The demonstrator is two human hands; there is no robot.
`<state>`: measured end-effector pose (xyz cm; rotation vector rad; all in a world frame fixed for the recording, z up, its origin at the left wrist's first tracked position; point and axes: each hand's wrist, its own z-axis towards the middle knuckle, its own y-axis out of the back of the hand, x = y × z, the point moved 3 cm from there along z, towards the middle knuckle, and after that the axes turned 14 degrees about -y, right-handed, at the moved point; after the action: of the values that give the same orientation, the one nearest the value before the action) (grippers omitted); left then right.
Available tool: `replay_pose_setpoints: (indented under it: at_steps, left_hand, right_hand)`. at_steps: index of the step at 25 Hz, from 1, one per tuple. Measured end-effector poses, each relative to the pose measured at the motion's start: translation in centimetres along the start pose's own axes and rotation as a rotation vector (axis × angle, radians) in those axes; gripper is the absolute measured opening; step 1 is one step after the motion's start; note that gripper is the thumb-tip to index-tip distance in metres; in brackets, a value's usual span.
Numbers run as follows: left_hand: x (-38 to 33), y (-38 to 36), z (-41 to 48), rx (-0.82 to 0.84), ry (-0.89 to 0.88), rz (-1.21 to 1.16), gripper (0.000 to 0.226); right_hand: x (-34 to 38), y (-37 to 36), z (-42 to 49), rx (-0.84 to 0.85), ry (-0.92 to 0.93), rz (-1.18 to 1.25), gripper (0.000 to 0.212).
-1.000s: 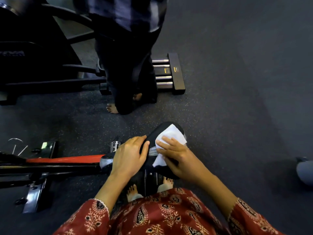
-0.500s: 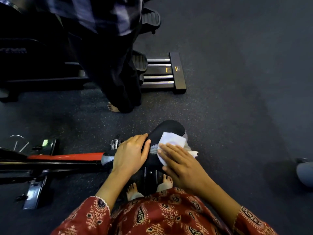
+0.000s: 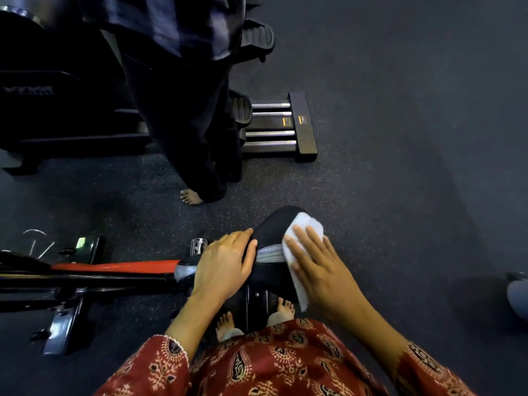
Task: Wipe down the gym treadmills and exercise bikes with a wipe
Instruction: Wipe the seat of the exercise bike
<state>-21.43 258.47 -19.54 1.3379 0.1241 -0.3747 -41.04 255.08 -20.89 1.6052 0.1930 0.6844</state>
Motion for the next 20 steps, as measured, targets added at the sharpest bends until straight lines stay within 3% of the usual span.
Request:
replay_pose_setpoints:
  at_steps: [3, 6, 11, 15, 20]
  left_hand:
    - [0.0, 0.0, 0.2, 0.01, -0.004, 0.006, 0.043]
    - [0.0, 0.2, 0.0, 0.014, -0.01, -0.026, 0.044]
    - [0.9, 1.3, -1.8, -0.054, 0.055, -0.093, 0.042]
    - [1.6, 2.0, -3.9, -0.086, 0.123, -0.079, 0.041]
    - [2.1, 3.7, -7.4, -0.166, 0.277, -0.079, 0.043]
  right_hand:
    - [-0.2, -0.2, 4.0, 0.081, -0.247, 0.014, 0.061]
    - [2.9, -0.5, 7.0, 0.102, -0.251, -0.187, 0.061]
    - [2.0, -0.5, 2.0, 0.006, 0.096, -0.144, 0.053]
    - [0.7, -0.1, 5.2, -0.022, -0.188, -0.026, 0.058]
    - [7.3, -1.9, 7.4, 0.013, 0.053, -0.095, 0.05]
